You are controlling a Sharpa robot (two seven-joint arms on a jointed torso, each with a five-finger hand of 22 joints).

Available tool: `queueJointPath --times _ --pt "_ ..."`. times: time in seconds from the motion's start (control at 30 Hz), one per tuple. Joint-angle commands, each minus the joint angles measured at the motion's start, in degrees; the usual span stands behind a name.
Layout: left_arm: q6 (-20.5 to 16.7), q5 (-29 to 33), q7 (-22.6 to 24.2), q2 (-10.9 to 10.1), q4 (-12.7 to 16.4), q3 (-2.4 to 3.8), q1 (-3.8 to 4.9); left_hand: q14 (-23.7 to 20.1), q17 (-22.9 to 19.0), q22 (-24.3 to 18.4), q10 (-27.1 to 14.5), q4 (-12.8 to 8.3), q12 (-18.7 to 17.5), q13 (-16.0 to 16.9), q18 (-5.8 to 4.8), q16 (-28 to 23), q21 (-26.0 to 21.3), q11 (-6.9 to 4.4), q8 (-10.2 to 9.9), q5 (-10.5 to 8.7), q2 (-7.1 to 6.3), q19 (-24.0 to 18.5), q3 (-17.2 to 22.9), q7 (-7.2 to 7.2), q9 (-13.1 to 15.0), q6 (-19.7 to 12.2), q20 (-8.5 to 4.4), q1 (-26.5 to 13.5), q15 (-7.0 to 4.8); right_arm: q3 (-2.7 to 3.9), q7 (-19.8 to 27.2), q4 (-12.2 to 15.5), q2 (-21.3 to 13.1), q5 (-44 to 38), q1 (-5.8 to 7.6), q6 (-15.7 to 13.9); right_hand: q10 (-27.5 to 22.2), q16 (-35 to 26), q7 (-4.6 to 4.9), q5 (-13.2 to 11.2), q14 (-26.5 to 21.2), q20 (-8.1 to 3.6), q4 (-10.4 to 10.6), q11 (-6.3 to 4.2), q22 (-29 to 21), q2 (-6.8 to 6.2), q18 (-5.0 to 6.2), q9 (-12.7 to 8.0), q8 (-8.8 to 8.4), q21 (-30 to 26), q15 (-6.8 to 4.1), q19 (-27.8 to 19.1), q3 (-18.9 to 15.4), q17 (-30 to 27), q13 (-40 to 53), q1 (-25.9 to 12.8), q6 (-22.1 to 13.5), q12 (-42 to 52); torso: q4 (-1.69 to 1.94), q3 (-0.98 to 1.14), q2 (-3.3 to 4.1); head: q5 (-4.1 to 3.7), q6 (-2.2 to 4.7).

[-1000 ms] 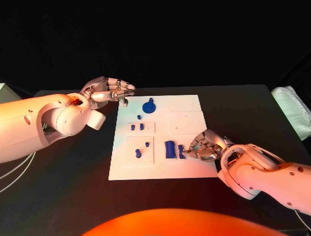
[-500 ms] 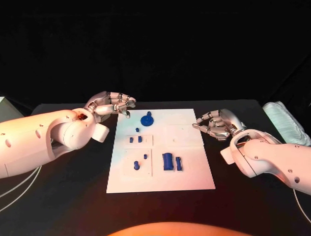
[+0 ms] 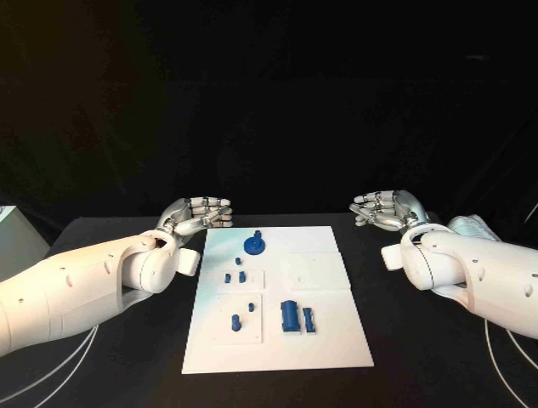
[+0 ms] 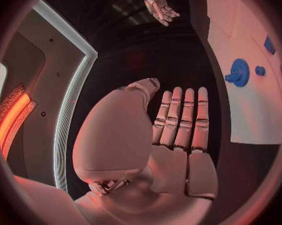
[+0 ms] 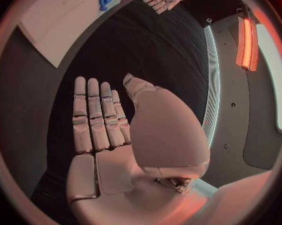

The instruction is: Assemble the parts on the task board

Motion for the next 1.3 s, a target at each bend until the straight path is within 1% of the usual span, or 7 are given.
queueJointPath --times 0.03,0.07,0.13,0.33,0.37,0.43,1.3 --pt "-0.5 1.8 3.8 1.1 -1.5 0.16 -0.32 0.0 -0.3 -2.7 1.0 -0.1 -2.7 0.0 0.67 -3.3 -2.7 -0.12 -0.6 -0.3 0.36 0.8 -0.5 -0.06 -0.6 0.7 0.27 0.4 -0.02 0.07 5.1 -1.6 0.7 3.2 0.04 6.3 0.6 -3.4 -0.19 0.0 1.2 0.34 -1.3 0.23 -5.4 -0.35 0.87 -0.5 -1.06 -0.2 0.24 0.3 0.4 -2.7 -4.4 -0.9 0.6 -1.4 -0.08 0.38 -0.38 0.06 0.77" --pt "-0.1 0.2 0.4 0.4 -0.6 0.03 -0.17 -44.5 -10.9 -21.2 -17.0 -16.0 -10.3 -3.7 -9.72 -23.9 -11.4 -9.44 -15.1 -15.31 12.67 -44.0 -25.2 -8.99 -18.8 -47.4 -16.0 -25.6 -8.31 0.04 0.7 -0.8 0.4 0.6 0.0 0.8 -18.8 -17.4 -10.94 -3.2 -17.0 -11.63 -13.4 -7.87 -33.3 11.98 -9.8 -19.1 -13.13 -3.7 -5.73 -17.6 -23.2 -25.4 -15.6 -24.4 -51.7 -5.2 -0.03 0.1 -0.1 0.0 0.3" --pt "-0.5 0.2 0.4 0.4 -0.4 0.06 -0.2 -44.5 -10.9 -21.2 -58.0 -16.0 -10.3 -3.7 -9.72 -23.9 -11.4 -9.44 -15.1 -15.31 12.67 -44.0 -25.2 -8.99 -18.8 -47.4 -16.0 -28.0 -8.31 0.15 0.8 -0.4 0.3 0.8 -0.12 0.6 -20.6 -17.4 -10.94 -3.2 -58.3 -11.63 -13.4 -7.87 -33.3 11.98 -9.8 -19.1 -13.13 -3.7 -5.73 -58.9 -23.2 -25.4 -15.6 -27.1 -51.7 -5.2 0.15 0.14 -0.18 -0.15 0.44" --pt "-4.8 0.5 0.9 0.3 2.6 0.43 -0.56 -44.5 -10.9 -21.2 -58.0 -16.0 -10.3 -3.7 -9.72 -23.9 -11.4 -9.44 -15.1 -15.31 12.67 -44.0 -25.2 -8.99 -18.8 -47.4 -16.0 -40.9 -8.31 1.46 2.8 3.9 -0.7 3.3 -1.52 -1.7 -63.3 -17.4 -10.94 -3.2 -58.3 -11.63 -13.4 -7.87 -33.3 11.98 -9.8 -19.1 -13.13 -3.7 -5.73 -58.9 -23.2 -25.4 -15.6 -39.1 -51.7 -5.2 2.28 0.59 -1.1 -1.86 2.13" --pt "-5.8 0.6 1.1 0.3 3.4 0.53 -0.65 -44.5 -10.9 -21.2 -58.0 -16.0 -10.3 -3.7 -9.72 -23.9 -11.4 -9.44 -15.1 -15.31 12.67 -44.0 -25.2 -8.99 -18.8 -47.4 -16.0 -42.5 -8.31 1.79 3.2 4.9 -1.0 4.0 -1.87 -2.3 -63.3 -17.4 -10.94 -3.2 -58.3 -11.63 -13.4 -7.87 -33.3 11.98 -9.8 -19.1 -13.13 -3.7 -5.73 -58.9 -23.2 -25.4 -15.6 -80.5 -51.7 -5.2 2.71 0.69 -1.28 -2.21 2.46" --pt "-8.3 0.7 1.4 0.2 5.1 0.74 -0.85 -44.5 -10.9 -21.2 -58.0 -16.0 -10.3 -3.7 -9.72 -23.9 -11.4 -9.44 -15.1 -15.31 12.67 -44.0 -25.2 -8.99 -18.8 -47.4 -16.0 -85.6 -8.31 2.54 4.3 7.4 -1.6 5.5 -2.68 -3.7 -63.3 -17.4 -10.94 -3.2 -58.3 -11.63 -13.4 -7.87 -33.3 11.98 -9.8 -19.1 -13.13 -3.7 -5.73 -58.9 -23.2 -25.4 -15.6 -80.5 -51.7 -5.2 3.39 0.83 -1.58 -2.76 3.0" --pt "-30.8 2.1 4.1 -0.5 20.8 2.72 -2.75 -44.5 -10.9 -21.2 -58.0 -16.0 -10.3 -3.7 -9.72 -23.9 -11.4 -9.44 -15.1 -15.31 12.67 -44.0 -25.2 -8.99 -18.8 -47.4 -16.0 -85.6 -8.31 7.58 11.8 23.9 -5.4 15.4 -8.08 -12.6 -63.3 -17.4 -10.94 -3.2 -58.3 -11.63 -13.4 -7.87 -33.3 11.98 -9.8 -19.1 -13.13 -3.7 -5.73 -58.9 -23.2 -25.4 -15.6 -80.5 -51.7 -5.2 4.14 0.99 -1.9 -3.36 3.59"
